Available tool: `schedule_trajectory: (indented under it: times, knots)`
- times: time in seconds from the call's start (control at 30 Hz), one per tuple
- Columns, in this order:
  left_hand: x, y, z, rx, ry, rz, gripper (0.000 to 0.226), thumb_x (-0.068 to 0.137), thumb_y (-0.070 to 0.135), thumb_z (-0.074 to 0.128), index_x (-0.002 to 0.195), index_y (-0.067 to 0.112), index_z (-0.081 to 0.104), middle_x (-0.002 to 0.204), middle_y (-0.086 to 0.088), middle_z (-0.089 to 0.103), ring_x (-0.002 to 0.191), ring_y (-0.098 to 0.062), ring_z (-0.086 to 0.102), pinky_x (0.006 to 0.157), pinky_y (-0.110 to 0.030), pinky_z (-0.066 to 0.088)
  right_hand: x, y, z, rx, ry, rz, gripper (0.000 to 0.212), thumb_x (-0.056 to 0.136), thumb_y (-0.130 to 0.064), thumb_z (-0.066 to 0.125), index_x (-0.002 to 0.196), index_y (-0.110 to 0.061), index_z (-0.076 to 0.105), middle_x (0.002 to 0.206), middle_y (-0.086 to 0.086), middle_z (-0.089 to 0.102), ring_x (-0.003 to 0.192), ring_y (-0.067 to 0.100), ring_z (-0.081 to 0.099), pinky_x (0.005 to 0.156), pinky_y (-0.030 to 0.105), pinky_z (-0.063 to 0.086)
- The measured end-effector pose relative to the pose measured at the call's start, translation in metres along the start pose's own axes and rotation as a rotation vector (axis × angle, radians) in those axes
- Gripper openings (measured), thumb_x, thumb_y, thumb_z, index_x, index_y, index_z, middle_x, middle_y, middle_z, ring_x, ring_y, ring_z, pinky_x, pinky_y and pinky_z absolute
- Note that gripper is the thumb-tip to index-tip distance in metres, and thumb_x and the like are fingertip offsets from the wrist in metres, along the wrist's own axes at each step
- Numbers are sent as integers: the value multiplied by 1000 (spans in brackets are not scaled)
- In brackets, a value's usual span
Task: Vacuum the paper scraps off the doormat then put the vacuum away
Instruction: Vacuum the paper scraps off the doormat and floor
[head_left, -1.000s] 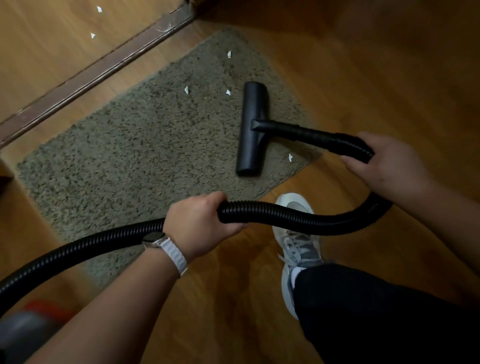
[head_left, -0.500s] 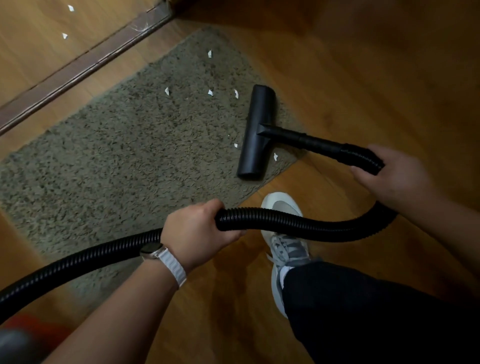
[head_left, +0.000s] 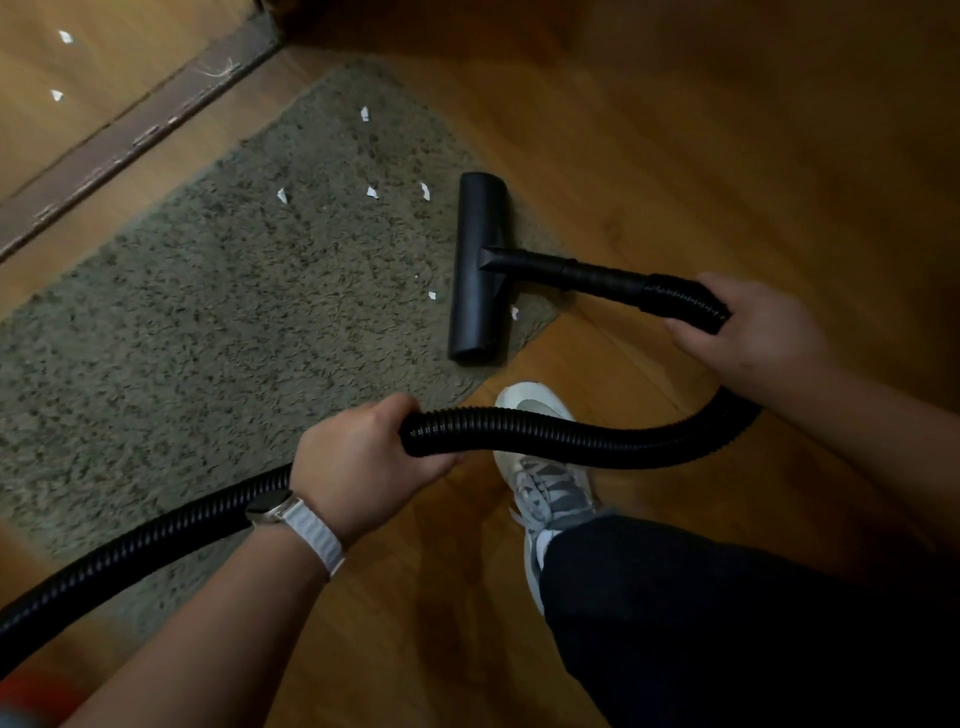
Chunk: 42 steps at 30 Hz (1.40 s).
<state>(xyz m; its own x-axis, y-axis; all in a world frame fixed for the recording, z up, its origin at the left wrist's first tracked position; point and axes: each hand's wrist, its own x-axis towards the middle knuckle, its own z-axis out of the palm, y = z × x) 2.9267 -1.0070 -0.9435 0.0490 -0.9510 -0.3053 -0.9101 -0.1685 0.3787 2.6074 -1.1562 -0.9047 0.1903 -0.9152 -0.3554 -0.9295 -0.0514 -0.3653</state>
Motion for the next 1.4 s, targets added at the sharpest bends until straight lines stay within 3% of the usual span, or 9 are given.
schedule_trajectory:
  times: [0.13,0.37,0.7,0.83,0.97,1.07,1.17,1.27,1.4]
  knots:
    - [1,3,3,-35,24,53,58,69,82,51,87,29,64,62,13,55,53,-9,53,44,-23,42,-12,11,-10,-27,7,-7,13,91,-36,64,95,-24,62,74,-5,58,65,10,55,53,29,37]
    - [3,8,3,-18,55,75,63,66,85,42,82,28,63,60,14,51,54,-16,59,45,-22,39,-20,10,1,-74,14,24,19,91,-35,65,106,-23,65,77,-8,57,66,6,51,53,26,35]
    - [11,-1,-3,-16,-2,15,52,68,76,62,88,28,64,63,12,57,59,-15,60,47,-24,42,10,-14,8,4,5,-53,12,93,-35,62,97,-24,60,80,-5,59,68,14,55,55,30,40]
    - [10,7,0,-9,-3,39,54,67,78,60,86,28,63,64,11,54,63,-17,62,49,-27,43,-13,7,-7,-20,21,45,14,92,-33,64,104,-25,65,82,0,63,72,20,58,61,34,45]
    - [6,13,10,-11,-33,74,54,67,80,55,83,28,60,64,11,55,62,-16,63,47,-25,38,-32,23,-2,-160,40,104,30,90,-35,67,117,-22,64,82,-6,55,69,14,52,52,23,35]
    - [3,12,13,-7,-31,92,60,65,84,43,81,29,58,63,11,56,61,-15,62,46,-25,38,-41,18,3,-125,36,66,20,91,-30,67,108,-20,65,75,-9,52,62,3,45,50,20,29]
    - [5,8,10,-9,-22,114,61,65,86,41,81,29,59,62,11,55,60,-14,61,44,-25,36,-50,14,9,-9,-27,102,12,92,-32,64,100,-24,62,74,-4,57,62,8,53,49,26,34]
    - [9,2,5,12,12,136,56,67,84,51,79,30,60,60,14,52,57,-13,60,44,-22,33,-59,11,14,3,-121,239,21,92,-45,61,106,-34,50,82,-5,58,67,12,58,51,28,40]
    - [10,-2,3,21,33,167,57,68,85,48,79,30,59,62,12,58,56,-14,61,44,-23,37,-74,9,17,-48,-163,275,26,92,-45,60,96,-22,49,76,4,58,61,18,58,47,28,38]
